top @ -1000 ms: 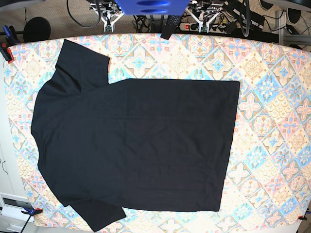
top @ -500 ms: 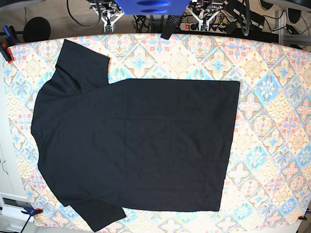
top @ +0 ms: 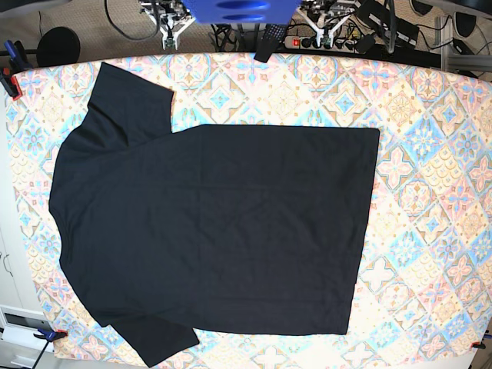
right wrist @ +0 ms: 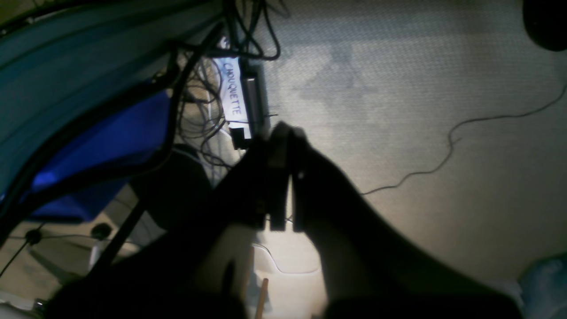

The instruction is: Fold the T-shirt properly

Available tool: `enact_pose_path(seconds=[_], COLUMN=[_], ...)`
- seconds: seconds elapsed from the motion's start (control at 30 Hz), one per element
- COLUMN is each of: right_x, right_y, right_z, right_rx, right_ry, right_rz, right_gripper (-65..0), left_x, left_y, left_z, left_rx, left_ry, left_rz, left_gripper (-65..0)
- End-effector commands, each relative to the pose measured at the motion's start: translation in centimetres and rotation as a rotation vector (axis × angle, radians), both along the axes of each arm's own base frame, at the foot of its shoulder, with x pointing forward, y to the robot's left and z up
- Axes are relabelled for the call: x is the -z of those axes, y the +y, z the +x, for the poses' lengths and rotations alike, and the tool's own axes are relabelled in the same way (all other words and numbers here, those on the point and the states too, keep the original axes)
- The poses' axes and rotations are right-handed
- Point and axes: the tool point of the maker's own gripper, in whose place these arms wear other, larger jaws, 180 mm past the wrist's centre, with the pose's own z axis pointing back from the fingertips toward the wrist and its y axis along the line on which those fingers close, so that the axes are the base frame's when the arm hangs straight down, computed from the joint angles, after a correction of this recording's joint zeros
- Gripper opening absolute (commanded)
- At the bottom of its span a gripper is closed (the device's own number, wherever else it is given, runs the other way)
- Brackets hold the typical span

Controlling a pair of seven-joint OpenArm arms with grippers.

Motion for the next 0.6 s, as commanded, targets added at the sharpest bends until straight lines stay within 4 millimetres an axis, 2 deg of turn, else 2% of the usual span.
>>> enact_pose_path(seconds=[0.0,0.07,0.17,0.3,0.4,0.57], right_x=[-0.2,-0.5,-1.2,-2.3,-3.4,-5.5], right_y=[-0.2,-1.2,-3.9,-5.9,-8.0,-10.0], right_z=[-3.1,-5.0,-6.1,-7.2,-8.2,-8.9], right_rx=[-0.002,-0.007,-0.023,-0.04,-0.065,-0.103], right_ry=[0.056,0.075,0.047,0.016,0.002,-0.045], right_rz=[-0.005,-0.02,-0.065,-0.098,-0.131,-0.164], right_gripper=[-64.7,-64.7,-64.7,-65.0,-65.0,-65.0], left_x=[-0.3,-1.0,-2.2,-3.8,-5.3,-8.5], left_y=[0.9,2.9,4.5,6.5,7.5,7.8], left_z=[-1.7,-2.5,-3.8,-5.7,-6.3,-6.3], left_rx=[0.008,0.022,0.043,0.067,0.093,0.141], left_ry=[0.019,-0.002,-0.03,-0.045,-0.072,-0.147], left_rz=[0.017,0.047,0.071,0.098,0.11,0.111], left_gripper=[-64.3,-64.3,-64.3,-64.3,-64.3,-64.3])
